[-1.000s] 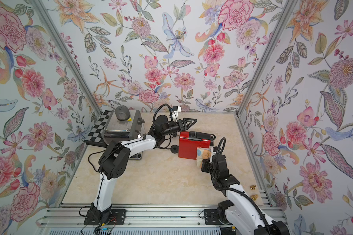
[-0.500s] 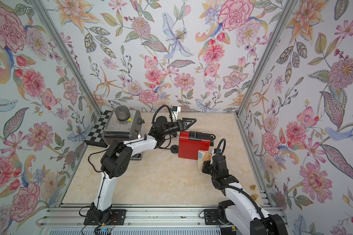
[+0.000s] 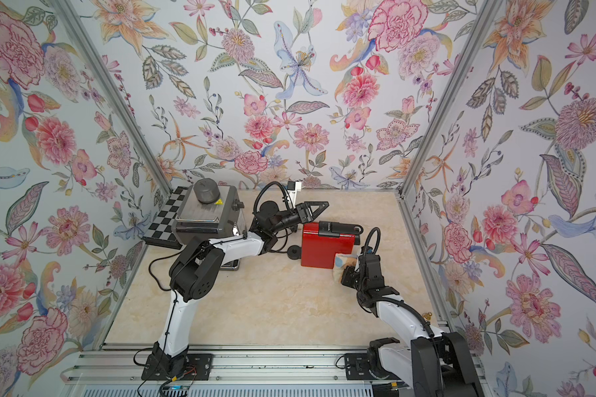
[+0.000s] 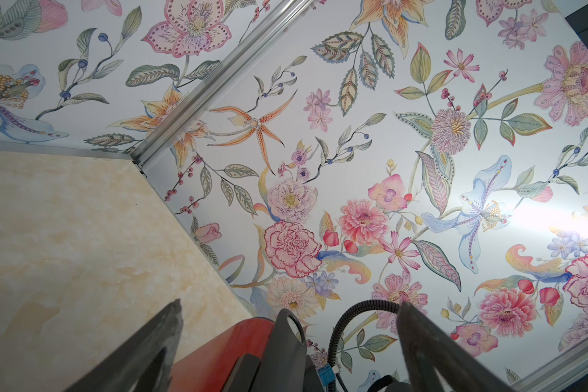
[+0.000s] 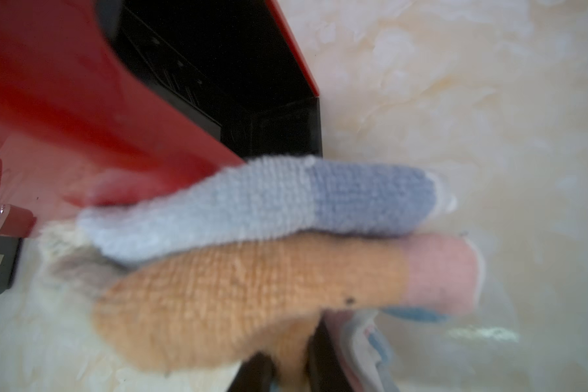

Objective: Wipe the surface of a coffee machine
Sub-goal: Adjust the coffee machine at the center of the board.

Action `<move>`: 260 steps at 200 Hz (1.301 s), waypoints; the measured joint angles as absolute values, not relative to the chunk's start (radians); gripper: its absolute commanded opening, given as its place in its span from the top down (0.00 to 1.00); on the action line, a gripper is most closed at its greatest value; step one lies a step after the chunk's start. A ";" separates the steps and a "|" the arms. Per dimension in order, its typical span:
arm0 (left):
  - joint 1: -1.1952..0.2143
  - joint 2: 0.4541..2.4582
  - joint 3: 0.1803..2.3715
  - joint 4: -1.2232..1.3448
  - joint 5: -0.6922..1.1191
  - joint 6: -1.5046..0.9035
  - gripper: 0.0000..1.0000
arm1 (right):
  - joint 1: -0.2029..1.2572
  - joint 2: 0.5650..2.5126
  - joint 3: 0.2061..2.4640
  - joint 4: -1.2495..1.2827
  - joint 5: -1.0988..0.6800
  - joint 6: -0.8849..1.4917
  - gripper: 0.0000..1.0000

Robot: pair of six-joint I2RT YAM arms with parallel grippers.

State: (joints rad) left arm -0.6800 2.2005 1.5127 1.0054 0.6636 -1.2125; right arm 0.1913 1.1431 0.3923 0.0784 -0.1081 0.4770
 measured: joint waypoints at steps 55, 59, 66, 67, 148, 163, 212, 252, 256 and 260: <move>-0.680 2.183 1.481 1.028 0.650 -1.213 0.01 | 0.159 1.214 0.445 0.079 -0.139 0.455 1.00; -0.681 2.181 1.479 1.028 0.648 -1.213 0.01 | 0.155 1.220 0.450 0.078 -0.143 0.452 1.00; -0.681 2.178 1.475 1.028 0.648 -1.213 0.01 | 0.149 1.230 0.458 0.078 -0.147 0.449 1.00; -0.681 2.177 1.474 1.028 0.648 -1.213 0.01 | 0.149 1.232 0.459 0.078 -0.147 0.448 1.00; -0.685 2.145 1.404 1.088 0.644 -1.221 0.01 | 0.095 1.381 0.592 0.072 -0.183 0.413 1.00; -0.686 2.137 1.391 1.092 0.642 -1.220 0.01 | 0.094 1.417 0.625 0.074 -0.189 0.411 1.00; -0.688 2.101 1.341 1.097 0.636 -1.224 0.01 | 0.098 1.496 0.723 0.085 -0.203 0.403 1.00; -0.696 2.082 1.311 1.106 0.615 -1.226 0.01 | 0.101 1.543 0.808 0.072 -0.210 0.379 1.00; -0.698 2.080 1.307 1.108 0.613 -1.228 0.01 | 0.101 1.552 0.818 0.071 -0.212 0.376 1.00; -0.699 2.078 1.302 1.112 0.612 -1.229 0.01 | 0.101 1.561 0.830 0.069 -0.214 0.373 1.00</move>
